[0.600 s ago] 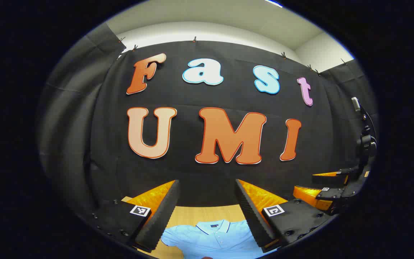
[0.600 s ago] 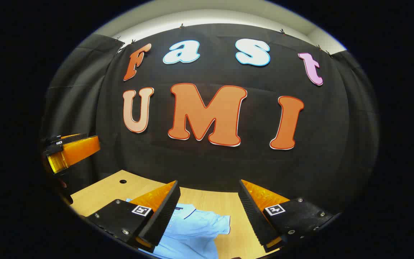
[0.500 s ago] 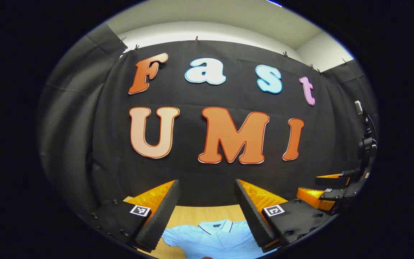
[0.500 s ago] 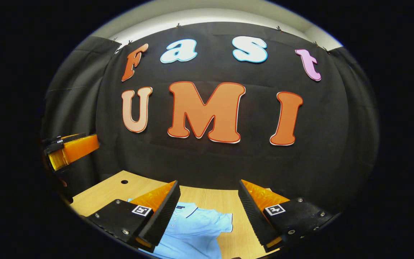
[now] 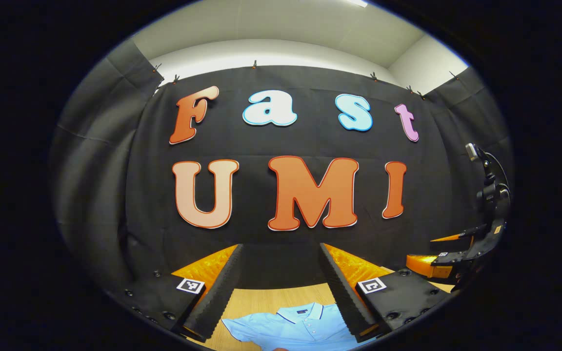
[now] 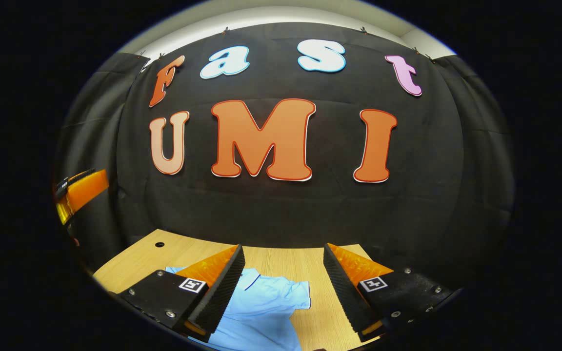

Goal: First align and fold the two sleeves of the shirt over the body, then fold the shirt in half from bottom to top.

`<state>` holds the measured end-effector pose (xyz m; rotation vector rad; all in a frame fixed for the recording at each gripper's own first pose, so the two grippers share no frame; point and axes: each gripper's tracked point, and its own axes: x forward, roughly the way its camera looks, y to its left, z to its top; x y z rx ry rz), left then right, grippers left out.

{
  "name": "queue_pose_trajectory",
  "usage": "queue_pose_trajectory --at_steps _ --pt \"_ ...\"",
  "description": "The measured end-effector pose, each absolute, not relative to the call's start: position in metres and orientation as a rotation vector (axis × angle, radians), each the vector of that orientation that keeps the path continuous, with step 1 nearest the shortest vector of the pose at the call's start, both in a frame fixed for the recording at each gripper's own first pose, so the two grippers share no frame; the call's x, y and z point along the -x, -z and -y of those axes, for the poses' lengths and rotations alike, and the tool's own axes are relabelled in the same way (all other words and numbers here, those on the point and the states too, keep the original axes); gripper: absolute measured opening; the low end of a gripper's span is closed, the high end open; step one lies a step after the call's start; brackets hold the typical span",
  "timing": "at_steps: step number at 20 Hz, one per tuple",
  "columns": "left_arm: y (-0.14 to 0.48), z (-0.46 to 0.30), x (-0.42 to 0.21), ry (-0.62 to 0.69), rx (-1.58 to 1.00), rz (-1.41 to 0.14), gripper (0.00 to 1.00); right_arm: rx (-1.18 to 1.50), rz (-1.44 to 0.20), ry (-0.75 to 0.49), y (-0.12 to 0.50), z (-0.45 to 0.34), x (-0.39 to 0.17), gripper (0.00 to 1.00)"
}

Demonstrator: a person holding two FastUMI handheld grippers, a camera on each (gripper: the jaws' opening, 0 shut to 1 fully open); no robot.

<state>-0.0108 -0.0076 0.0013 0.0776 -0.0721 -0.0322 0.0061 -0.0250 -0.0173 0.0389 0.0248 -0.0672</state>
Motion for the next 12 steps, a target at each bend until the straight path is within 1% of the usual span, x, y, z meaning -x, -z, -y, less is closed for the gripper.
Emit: queue_pose_trajectory --at_steps 3,9,12 --pt "0.005 0.016 0.012 0.067 -0.091 0.058 0.99 -0.02 -0.023 0.091 0.017 0.025 -0.008 0.99" --pt "0.017 0.019 0.012 0.136 -0.088 0.031 0.99 -0.037 -0.153 0.157 0.053 0.041 -0.013 0.99" --pt "0.026 0.014 0.012 0.142 -0.094 0.014 0.99 -0.049 -0.226 0.189 0.074 0.054 -0.022 0.99"
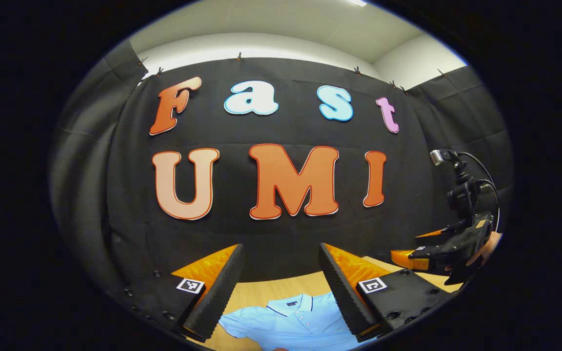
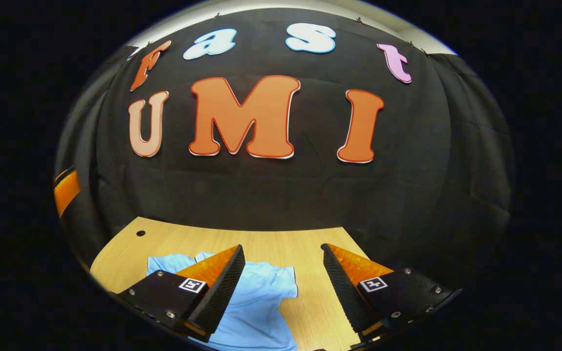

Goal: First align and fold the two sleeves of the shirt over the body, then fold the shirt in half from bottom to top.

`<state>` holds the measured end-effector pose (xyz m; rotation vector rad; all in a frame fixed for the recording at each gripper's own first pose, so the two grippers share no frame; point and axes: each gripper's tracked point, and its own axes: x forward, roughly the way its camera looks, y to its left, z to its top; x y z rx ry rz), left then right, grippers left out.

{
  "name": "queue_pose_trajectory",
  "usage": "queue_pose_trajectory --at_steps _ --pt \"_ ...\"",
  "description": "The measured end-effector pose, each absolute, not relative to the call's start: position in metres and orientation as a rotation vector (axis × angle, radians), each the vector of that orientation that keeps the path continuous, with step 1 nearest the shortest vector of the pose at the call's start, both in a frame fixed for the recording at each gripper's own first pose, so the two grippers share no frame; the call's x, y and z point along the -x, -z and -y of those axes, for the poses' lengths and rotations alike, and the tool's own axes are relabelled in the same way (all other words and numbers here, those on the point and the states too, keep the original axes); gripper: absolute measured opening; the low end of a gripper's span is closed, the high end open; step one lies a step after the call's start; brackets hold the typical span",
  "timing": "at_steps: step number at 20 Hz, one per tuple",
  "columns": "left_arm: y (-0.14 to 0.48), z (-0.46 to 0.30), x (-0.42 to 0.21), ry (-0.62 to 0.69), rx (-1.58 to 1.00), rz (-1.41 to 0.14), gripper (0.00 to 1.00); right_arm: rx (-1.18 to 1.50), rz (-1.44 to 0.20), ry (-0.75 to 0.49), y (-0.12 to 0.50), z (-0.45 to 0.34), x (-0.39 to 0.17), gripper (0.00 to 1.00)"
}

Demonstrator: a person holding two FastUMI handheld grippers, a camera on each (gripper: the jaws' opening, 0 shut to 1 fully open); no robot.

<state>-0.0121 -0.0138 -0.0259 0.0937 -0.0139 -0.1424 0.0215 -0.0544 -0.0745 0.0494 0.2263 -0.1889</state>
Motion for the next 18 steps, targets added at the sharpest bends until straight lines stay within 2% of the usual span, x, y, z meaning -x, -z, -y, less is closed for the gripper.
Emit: queue_pose_trajectory --at_steps 3,10,18 --pt "0.028 0.012 0.009 0.134 -0.107 0.021 0.99 -0.052 -0.305 0.185 0.101 0.063 -0.047 0.99" --pt "0.038 0.001 -0.002 0.0 -0.117 -0.008 0.99 -0.07 -0.564 0.073 0.191 0.062 -0.096 0.99" --pt "0.055 -0.007 0.008 -0.125 -0.173 -0.091 1.0 -0.076 -0.836 0.067 0.293 0.08 -0.137 0.95"
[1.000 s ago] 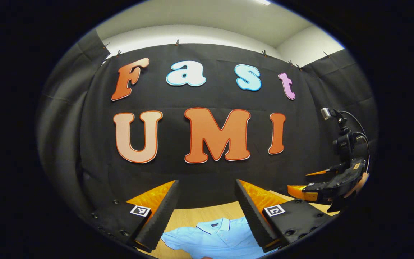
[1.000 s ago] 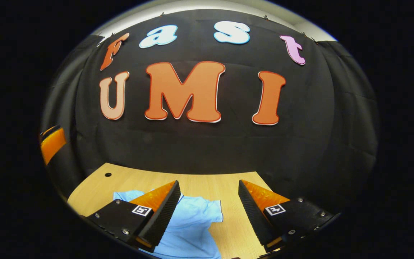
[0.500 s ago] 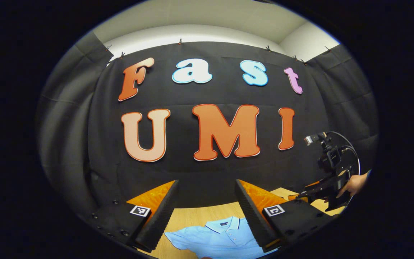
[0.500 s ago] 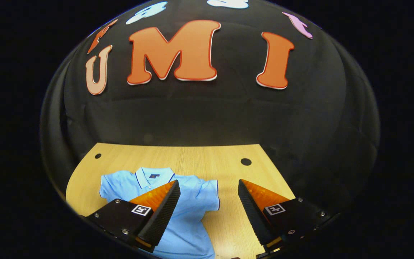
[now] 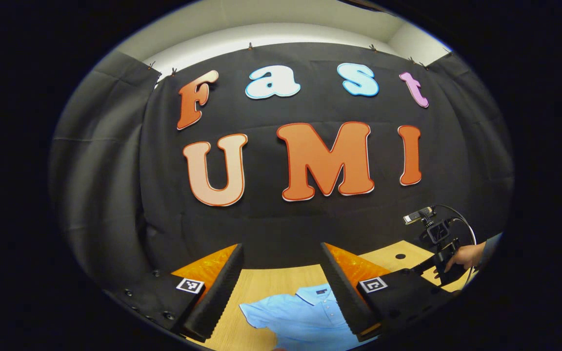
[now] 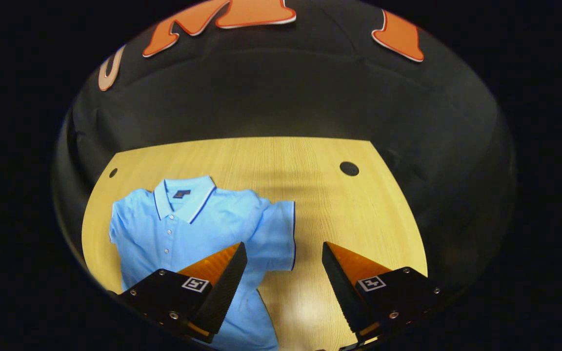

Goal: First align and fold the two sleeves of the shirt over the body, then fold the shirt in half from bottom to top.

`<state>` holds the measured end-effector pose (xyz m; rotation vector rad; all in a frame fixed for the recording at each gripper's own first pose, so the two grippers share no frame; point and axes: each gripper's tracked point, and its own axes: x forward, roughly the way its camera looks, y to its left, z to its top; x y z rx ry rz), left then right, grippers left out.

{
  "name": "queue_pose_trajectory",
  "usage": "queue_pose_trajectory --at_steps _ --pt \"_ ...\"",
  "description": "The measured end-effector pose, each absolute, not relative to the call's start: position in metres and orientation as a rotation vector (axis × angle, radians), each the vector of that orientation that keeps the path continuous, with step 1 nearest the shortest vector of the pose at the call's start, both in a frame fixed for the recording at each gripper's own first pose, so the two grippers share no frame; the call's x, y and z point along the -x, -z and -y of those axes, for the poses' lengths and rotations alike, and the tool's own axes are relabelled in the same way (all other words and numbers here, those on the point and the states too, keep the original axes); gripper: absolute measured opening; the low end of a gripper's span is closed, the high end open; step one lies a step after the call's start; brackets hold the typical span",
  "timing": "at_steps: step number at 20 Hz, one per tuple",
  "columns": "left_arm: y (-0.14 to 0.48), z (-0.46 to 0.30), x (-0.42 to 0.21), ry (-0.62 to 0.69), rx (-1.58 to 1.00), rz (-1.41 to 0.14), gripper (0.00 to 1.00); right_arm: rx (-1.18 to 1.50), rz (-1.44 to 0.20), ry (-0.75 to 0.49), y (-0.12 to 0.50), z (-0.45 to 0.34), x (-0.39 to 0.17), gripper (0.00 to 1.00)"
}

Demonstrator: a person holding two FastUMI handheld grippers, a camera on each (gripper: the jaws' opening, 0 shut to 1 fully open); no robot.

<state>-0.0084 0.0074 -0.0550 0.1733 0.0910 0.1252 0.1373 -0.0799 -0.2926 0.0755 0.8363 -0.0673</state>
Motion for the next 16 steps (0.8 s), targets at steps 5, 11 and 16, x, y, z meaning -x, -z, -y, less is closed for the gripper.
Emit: queue_pose_trajectory --at_steps 5,11,16 --pt "0.06 -0.015 0.016 -0.213 -0.209 -0.127 1.0 -0.113 -0.956 0.043 0.341 0.079 -0.154 0.88" --pt "0.073 -0.014 0.013 -0.271 -0.249 -0.174 1.0 -0.072 -1.019 0.039 0.38 0.084 -0.168 0.79" --pt "0.072 -0.007 0.014 -0.3 -0.279 -0.191 1.0 -0.091 -1.008 0.024 0.383 0.088 -0.175 0.58"
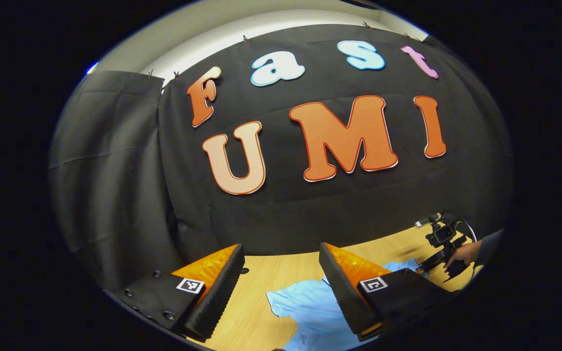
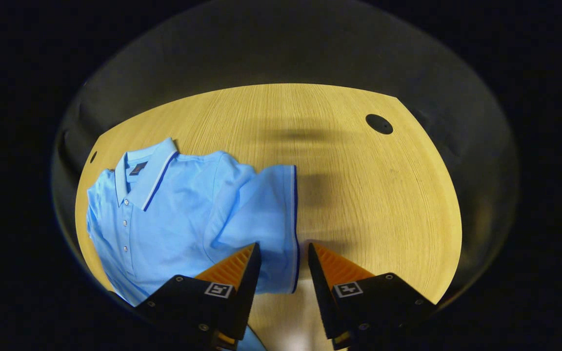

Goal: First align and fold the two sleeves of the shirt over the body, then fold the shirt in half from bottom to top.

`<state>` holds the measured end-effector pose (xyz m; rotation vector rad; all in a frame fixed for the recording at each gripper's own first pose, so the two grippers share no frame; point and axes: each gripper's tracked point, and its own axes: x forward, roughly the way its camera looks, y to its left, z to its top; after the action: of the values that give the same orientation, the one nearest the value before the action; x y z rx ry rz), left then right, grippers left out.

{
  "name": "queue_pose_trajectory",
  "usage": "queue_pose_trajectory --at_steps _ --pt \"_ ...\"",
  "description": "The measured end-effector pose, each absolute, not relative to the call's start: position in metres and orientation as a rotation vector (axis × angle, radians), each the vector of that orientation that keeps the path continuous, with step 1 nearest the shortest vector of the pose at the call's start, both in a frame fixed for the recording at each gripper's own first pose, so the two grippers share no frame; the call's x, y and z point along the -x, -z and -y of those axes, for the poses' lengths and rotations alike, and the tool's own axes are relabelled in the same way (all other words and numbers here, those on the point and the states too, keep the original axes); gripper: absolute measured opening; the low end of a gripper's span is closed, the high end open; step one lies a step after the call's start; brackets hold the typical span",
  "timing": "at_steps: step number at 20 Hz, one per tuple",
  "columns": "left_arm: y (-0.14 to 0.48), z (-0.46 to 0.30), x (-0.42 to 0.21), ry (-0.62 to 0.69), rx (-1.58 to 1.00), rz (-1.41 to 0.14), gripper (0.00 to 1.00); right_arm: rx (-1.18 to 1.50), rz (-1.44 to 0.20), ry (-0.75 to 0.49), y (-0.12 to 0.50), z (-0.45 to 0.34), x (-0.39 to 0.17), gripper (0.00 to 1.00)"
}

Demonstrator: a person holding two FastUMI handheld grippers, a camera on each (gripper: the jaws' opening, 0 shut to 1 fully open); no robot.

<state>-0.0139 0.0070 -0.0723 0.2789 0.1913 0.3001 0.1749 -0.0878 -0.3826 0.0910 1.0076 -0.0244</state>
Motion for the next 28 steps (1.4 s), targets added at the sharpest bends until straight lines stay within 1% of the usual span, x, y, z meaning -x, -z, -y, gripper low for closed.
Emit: queue_pose_trajectory --at_steps 2,3,4,5,7,10,12,13,15,17,18,19,20,21,22,24,25,26,27,28 --pt "0.075 -0.003 0.012 -0.299 -0.272 -0.204 1.0 -0.124 -0.999 0.038 0.382 0.088 -0.178 0.37" --pt "0.076 -0.003 0.012 -0.305 -0.271 -0.205 1.0 -0.155 -1.002 0.043 0.382 0.086 -0.18 0.2" --pt "0.074 -0.004 0.013 -0.319 -0.271 -0.204 1.0 -0.198 -0.992 -0.002 0.378 0.076 -0.182 0.16" --pt "0.071 -0.005 0.014 -0.329 -0.27 -0.201 1.0 -0.233 -0.993 -0.02 0.377 0.071 -0.184 0.1" --pt "0.069 -0.002 0.016 -0.338 -0.278 -0.202 1.0 -0.269 -0.958 -0.034 0.366 0.066 -0.19 0.03" --pt "0.073 -0.005 0.022 -0.361 -0.278 -0.212 1.0 -0.246 -0.853 -0.074 0.339 0.053 -0.202 0.02" --pt "0.072 -0.008 0.026 -0.381 -0.276 -0.216 1.0 -0.207 -0.801 -0.127 0.32 0.038 -0.207 0.01" --pt "0.072 -0.011 0.028 -0.389 -0.273 -0.217 1.0 -0.164 -0.791 -0.128 0.317 0.037 -0.207 0.01" --pt "0.073 -0.014 0.031 -0.405 -0.266 -0.219 1.0 -0.091 -0.801 -0.113 0.322 0.041 -0.209 0.01" --pt "0.072 -0.015 0.034 -0.413 -0.269 -0.216 1.0 -0.036 -0.844 -0.076 0.337 0.056 -0.205 0.01" --pt "0.072 -0.015 0.035 -0.416 -0.271 -0.22 1.0 -0.018 -0.873 -0.065 0.344 0.064 -0.203 0.03" --pt "0.077 -0.015 0.036 -0.418 -0.271 -0.23 1.0 -0.011 -0.893 -0.054 0.351 0.07 -0.202 0.2" --pt "0.08 -0.014 0.036 -0.418 -0.273 -0.238 1.0 -0.016 -0.907 -0.049 0.356 0.074 -0.203 0.28" --pt "0.083 -0.012 0.038 -0.42 -0.276 -0.244 1.0 -0.03 -0.915 -0.045 0.359 0.077 -0.203 0.44" --pt "0.084 -0.012 0.038 -0.423 -0.277 -0.25 0.99 -0.046 -0.933 -0.044 0.364 0.077 -0.204 0.54" --pt "0.086 -0.011 0.038 -0.427 -0.276 -0.254 1.0 -0.063 -0.996 -0.059 0.375 0.073 -0.195 0.63" --pt "0.086 -0.011 0.036 -0.428 -0.28 -0.254 1.0 -0.049 -0.961 -0.055 0.377 0.076 -0.206 0.58" --pt "0.086 -0.01 0.033 -0.428 -0.284 -0.254 1.0 -0.036 -0.965 -0.061 0.375 0.076 -0.201 0.55" --pt "0.087 -0.007 0.032 -0.426 -0.287 -0.258 1.0 -0.041 -0.957 -0.067 0.375 0.073 -0.203 0.37" --pt "0.088 -0.006 0.03 -0.424 -0.289 -0.258 1.0 -0.058 -0.959 -0.065 0.372 0.073 -0.202 0.23"
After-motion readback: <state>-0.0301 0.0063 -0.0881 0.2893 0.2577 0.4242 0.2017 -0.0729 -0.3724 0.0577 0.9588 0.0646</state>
